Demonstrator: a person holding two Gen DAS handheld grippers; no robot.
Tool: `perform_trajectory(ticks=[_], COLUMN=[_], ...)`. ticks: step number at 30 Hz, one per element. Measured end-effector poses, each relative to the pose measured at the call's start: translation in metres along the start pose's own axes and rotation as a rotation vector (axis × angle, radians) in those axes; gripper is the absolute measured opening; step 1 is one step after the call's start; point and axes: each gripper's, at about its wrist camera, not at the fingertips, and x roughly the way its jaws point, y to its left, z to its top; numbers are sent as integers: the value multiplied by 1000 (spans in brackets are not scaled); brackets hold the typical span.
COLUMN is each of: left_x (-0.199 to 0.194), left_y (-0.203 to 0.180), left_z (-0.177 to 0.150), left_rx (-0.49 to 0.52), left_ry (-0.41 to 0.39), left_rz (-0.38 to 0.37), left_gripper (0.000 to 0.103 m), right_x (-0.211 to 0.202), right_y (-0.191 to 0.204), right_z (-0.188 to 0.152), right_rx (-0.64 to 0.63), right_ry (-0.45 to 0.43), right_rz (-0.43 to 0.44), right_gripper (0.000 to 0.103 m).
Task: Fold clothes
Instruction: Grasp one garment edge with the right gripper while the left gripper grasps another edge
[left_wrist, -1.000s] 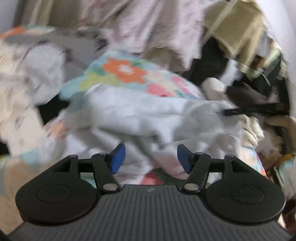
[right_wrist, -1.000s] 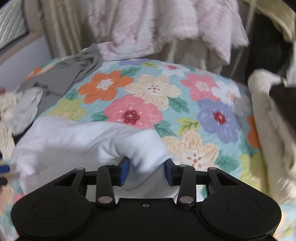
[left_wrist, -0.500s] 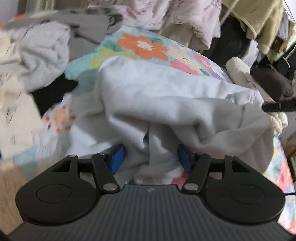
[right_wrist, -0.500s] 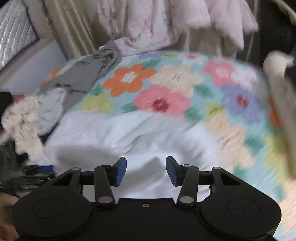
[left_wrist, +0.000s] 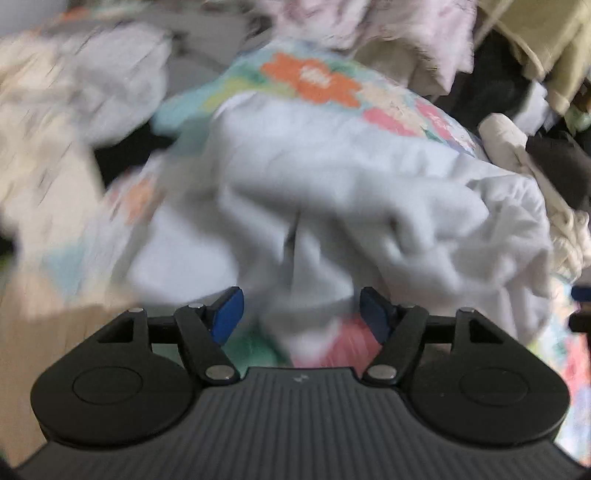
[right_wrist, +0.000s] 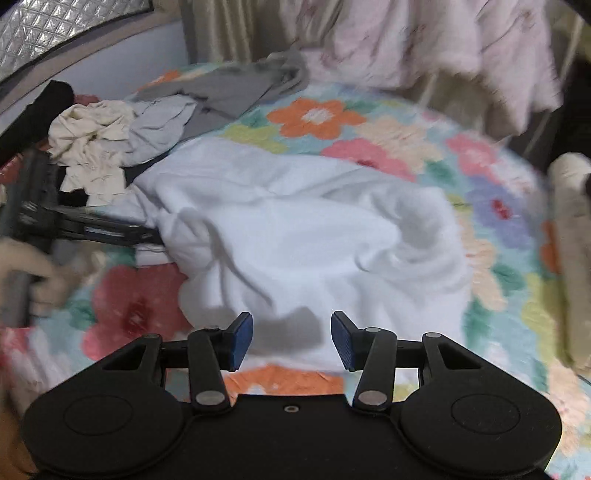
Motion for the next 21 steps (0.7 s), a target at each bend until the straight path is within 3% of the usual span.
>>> perform_trajectory(ticks=[3,4,6,8,10,12,13,16,19,21], left_x=[-33,-46,-72,-91,-101,-109,-113,-145,-155,-146], left_y=[-10,-16,-25,-23,-24,-40,-52,-90,-113,-117], left_z=[-17,-23,-38,-55,-71,-84,-87,-89,-75,-63], left_rx=[13,49,76,36,-16,-59,-30,87,136,145], left_ry=[18,-21,-103,-179,-185,-103,-72,-135,-180,-176], left_rz=[65,133,195,124,43,118,117,112,136,158], left_gripper=[69,69,69,69,69,68,68,69,69,69], right_x=[2,5,8,1,-11,-29,-36,-61,-85,-94], right_y=[-5,-7,-5,-1,3,5,7,16,20,15], right_z=[-33,-42,-57,-66,-72,-79,-84,-97,-98,-91], right_rx=[130,184,265,299,324,356,358,330,284,288], right_ry=[-34,-28,-31,-41,-44,-73,-81,-95,-103,-126], right_rz=[74,89,107,144,170,188,195,159,158,180], right_gripper=[53,53,53,53,53,56,57,57,60,71])
